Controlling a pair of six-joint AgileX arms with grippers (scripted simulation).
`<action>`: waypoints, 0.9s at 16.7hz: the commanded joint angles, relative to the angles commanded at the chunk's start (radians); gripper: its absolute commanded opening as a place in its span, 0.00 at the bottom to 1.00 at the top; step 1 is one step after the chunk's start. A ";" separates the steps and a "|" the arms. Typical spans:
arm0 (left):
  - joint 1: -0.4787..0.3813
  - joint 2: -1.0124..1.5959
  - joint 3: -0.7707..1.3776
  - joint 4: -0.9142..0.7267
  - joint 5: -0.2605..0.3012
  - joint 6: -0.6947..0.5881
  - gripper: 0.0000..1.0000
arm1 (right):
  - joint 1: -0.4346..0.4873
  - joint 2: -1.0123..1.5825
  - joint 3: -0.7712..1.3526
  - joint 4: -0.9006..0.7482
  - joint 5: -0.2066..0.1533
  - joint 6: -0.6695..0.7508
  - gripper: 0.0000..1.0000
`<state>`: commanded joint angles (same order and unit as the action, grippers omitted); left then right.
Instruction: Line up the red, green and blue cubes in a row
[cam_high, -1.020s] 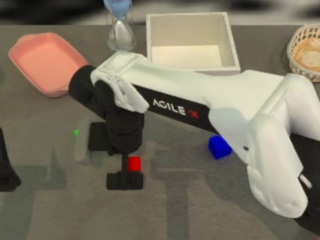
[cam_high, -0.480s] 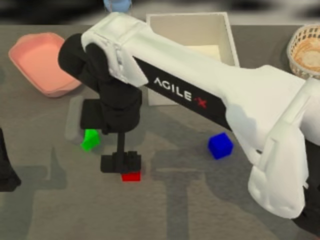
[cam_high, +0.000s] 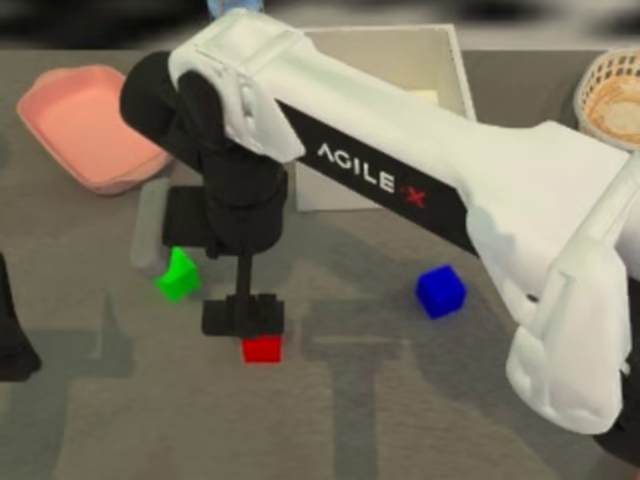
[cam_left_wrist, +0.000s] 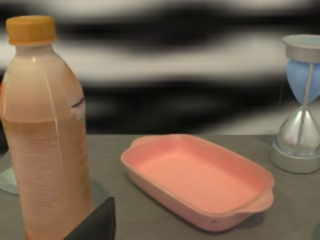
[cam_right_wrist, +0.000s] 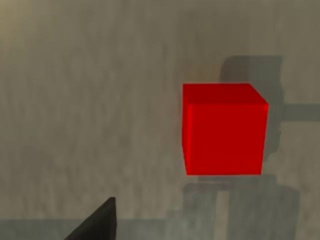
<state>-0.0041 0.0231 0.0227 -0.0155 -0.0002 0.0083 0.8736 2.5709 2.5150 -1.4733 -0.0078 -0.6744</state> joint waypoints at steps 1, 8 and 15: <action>-0.005 0.025 0.024 -0.016 0.000 0.009 1.00 | -0.012 -0.030 -0.026 0.021 -0.002 0.007 1.00; -0.071 0.438 0.378 -0.244 0.003 0.134 1.00 | -0.211 -0.538 -0.471 0.334 -0.031 0.138 1.00; -0.164 1.159 0.857 -0.588 0.005 0.312 1.00 | -0.502 -1.382 -1.249 0.785 -0.054 0.361 1.00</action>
<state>-0.1683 1.1825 0.8794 -0.6033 0.0047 0.3204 0.3715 1.1884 1.2660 -0.6880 -0.0617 -0.3133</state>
